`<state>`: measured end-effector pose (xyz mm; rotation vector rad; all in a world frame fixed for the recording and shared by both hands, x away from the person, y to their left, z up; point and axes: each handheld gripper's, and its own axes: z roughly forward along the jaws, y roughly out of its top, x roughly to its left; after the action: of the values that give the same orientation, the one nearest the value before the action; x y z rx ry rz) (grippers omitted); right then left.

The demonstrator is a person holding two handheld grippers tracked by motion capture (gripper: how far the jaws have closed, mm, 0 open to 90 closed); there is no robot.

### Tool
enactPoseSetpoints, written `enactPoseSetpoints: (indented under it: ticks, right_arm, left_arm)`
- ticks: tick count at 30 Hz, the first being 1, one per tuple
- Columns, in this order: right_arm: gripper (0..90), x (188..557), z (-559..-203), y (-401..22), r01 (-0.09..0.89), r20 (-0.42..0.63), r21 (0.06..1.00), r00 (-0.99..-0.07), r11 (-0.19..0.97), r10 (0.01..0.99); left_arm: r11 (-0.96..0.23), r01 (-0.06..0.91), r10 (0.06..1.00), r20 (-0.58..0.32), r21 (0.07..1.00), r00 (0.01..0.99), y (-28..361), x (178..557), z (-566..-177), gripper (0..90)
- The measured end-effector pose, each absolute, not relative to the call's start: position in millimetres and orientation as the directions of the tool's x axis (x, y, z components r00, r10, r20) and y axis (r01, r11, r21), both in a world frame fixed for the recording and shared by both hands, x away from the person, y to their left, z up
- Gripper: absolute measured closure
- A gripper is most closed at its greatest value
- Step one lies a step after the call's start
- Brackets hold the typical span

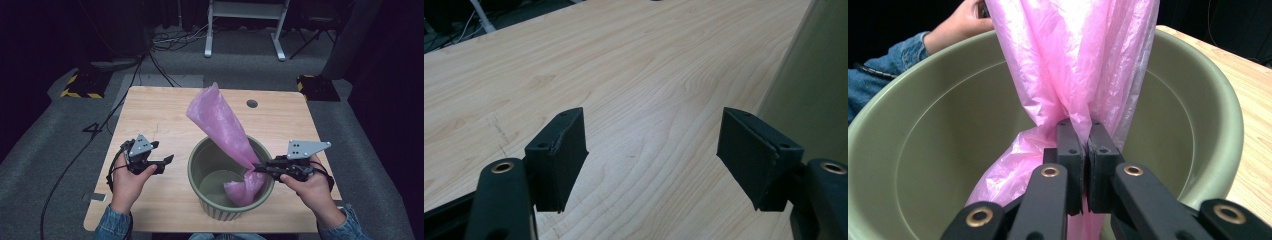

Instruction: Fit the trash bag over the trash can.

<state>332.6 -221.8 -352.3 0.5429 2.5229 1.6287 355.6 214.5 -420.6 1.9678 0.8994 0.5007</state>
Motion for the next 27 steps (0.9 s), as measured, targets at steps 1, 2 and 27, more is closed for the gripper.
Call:
enactPoseSetpoints:
  ticks: [1, 2, 27]
  right_arm:
    - [87.6, 332, -352, -222, 0.244, 0.111, 0.895, -0.933, 0.373, 0.342]
    - [87.4, 332, -352, -221, 0.241, 0.107, 0.895, -0.934, 0.376, 0.342]
    - [87.4, 329, -352, -219, 0.23, 0.095, 0.9, -0.932, 0.37, 0.348]
  left_arm:
    - [-0.341, 0.392, 0.754, 0.0, 0.854, 0.656, 215, 355, -419, 27.7]
    - [-0.341, 0.392, 0.754, 0.0, 0.854, 0.656, 215, 355, -419, 27.6]
    - [-0.324, 0.228, 0.589, 0.007, 0.918, 0.808, 197, 341, -351, 23.9]
